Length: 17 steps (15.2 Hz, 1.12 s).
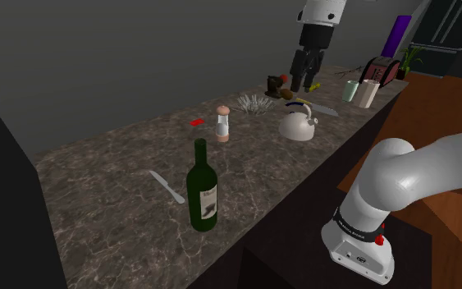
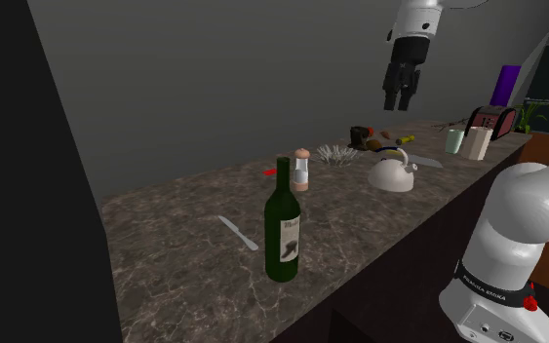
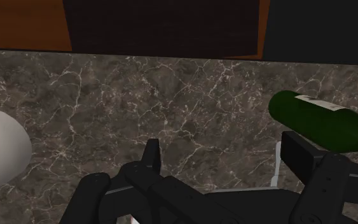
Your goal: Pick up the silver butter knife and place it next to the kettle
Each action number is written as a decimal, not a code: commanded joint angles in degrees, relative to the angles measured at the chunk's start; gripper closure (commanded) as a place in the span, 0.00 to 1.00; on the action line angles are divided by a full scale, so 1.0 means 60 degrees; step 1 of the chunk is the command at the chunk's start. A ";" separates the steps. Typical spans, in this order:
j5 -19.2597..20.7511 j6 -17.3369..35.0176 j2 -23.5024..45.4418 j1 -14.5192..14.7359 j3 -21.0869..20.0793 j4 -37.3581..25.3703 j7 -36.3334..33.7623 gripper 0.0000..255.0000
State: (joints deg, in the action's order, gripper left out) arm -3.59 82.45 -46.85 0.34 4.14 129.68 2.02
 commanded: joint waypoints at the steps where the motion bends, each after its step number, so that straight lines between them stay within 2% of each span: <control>1: 0.0000 0.0000 0.0000 0.0000 0.0000 0.0000 0.0000 0.00; 9: -0.0534 0.2247 0.1403 0.0293 -0.1079 0.0750 -0.0963 0.00; 17: -0.0741 0.4383 0.3545 0.0522 -0.2094 0.0661 -0.1933 0.00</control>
State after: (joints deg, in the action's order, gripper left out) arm -7.90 106.97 -27.57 3.23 -7.45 134.05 -8.52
